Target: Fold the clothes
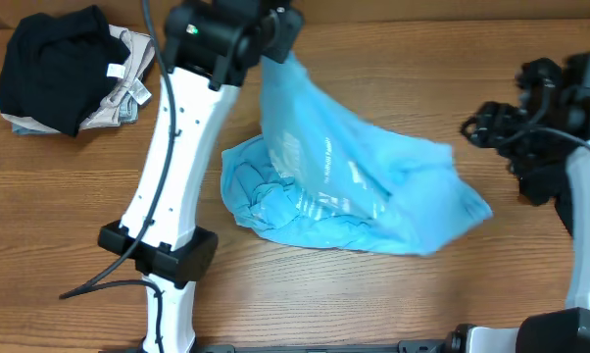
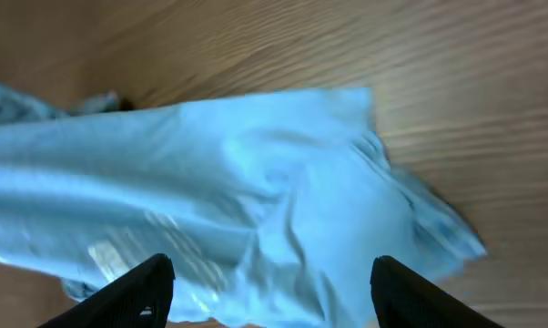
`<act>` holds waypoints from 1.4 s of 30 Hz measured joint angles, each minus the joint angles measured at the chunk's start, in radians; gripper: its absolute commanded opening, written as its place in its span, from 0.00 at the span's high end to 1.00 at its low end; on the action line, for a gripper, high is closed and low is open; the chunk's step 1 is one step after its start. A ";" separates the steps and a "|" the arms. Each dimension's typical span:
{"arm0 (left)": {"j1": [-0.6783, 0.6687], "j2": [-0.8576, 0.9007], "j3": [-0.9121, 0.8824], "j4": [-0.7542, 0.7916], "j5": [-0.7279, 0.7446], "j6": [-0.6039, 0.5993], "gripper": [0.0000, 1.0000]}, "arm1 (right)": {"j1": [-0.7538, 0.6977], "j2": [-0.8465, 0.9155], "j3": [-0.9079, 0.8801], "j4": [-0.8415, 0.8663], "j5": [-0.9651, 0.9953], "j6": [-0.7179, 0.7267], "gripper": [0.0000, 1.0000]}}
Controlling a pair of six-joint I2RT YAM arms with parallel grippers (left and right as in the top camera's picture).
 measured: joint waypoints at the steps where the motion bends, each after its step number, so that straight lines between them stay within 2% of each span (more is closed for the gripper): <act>1: 0.011 0.000 0.000 -0.009 -0.002 -0.002 0.96 | 0.024 0.000 0.000 0.008 0.015 0.003 0.27; 9: 0.028 0.000 0.000 -0.089 -0.001 -0.011 0.96 | 0.101 0.029 -0.063 0.217 0.083 0.029 0.30; 18: 0.028 0.000 0.000 -0.142 0.010 -0.019 0.96 | 0.143 0.279 -0.100 0.608 0.107 0.027 0.32; 20: 0.028 0.000 0.000 -0.150 0.010 -0.026 0.96 | 0.166 0.335 -0.103 0.678 0.121 0.015 0.36; 22: 0.028 0.000 0.000 -0.160 0.010 -0.035 0.96 | 0.195 0.381 -0.103 0.734 0.145 0.006 0.46; 25: 0.028 0.000 0.000 -0.166 0.014 -0.051 0.96 | 0.243 0.440 -0.104 0.813 0.213 -0.014 0.48; 35: 0.029 0.000 -0.006 -0.194 0.048 -0.086 0.96 | 0.294 0.591 -0.104 0.863 0.330 -0.068 0.49; 42: 0.047 0.000 -0.046 -0.194 0.055 -0.090 0.96 | 0.294 0.618 -0.105 0.865 0.345 -0.079 0.49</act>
